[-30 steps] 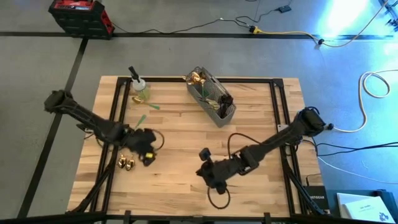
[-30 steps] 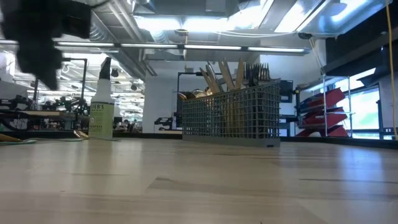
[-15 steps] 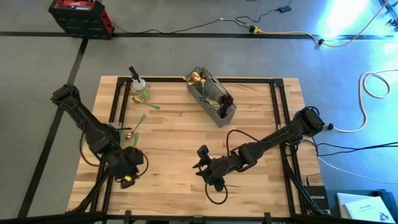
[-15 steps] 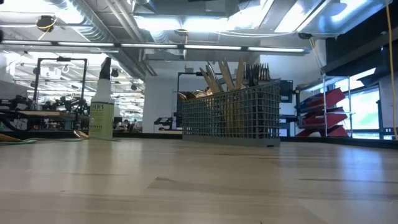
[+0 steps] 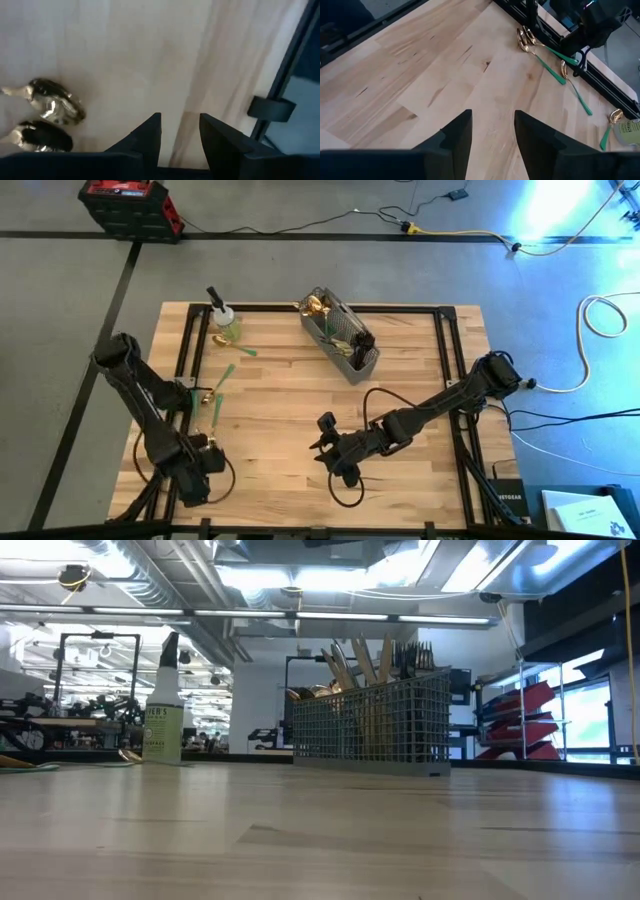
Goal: Sort silverware
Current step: Put the green spoon on the gray silverware organizer
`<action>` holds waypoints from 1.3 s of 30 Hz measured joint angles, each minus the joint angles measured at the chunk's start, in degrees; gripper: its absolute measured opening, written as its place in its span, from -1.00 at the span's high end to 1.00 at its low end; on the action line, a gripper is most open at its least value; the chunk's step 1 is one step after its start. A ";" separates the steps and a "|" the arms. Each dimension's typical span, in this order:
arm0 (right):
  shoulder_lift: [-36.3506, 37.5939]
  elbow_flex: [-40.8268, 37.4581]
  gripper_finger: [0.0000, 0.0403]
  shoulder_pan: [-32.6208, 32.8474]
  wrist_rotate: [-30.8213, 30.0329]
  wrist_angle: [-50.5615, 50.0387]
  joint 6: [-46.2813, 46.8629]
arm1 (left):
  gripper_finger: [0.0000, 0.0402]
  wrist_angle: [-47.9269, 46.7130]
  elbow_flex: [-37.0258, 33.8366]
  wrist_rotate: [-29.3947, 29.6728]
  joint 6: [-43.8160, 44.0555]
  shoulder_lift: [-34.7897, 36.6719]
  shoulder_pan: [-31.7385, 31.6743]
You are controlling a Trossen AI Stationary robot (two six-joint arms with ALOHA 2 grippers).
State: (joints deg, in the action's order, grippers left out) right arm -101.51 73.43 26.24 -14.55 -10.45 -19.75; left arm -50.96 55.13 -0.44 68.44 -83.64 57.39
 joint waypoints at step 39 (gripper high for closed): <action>0.04 -0.02 0.35 0.00 0.13 -3.20 3.43 | 0.41 -10.61 -7.72 7.39 -5.05 -10.74 0.91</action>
State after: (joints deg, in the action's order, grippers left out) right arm -101.47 73.41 26.24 -14.41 -13.65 -16.32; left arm -61.58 47.42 6.95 63.39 -94.38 58.30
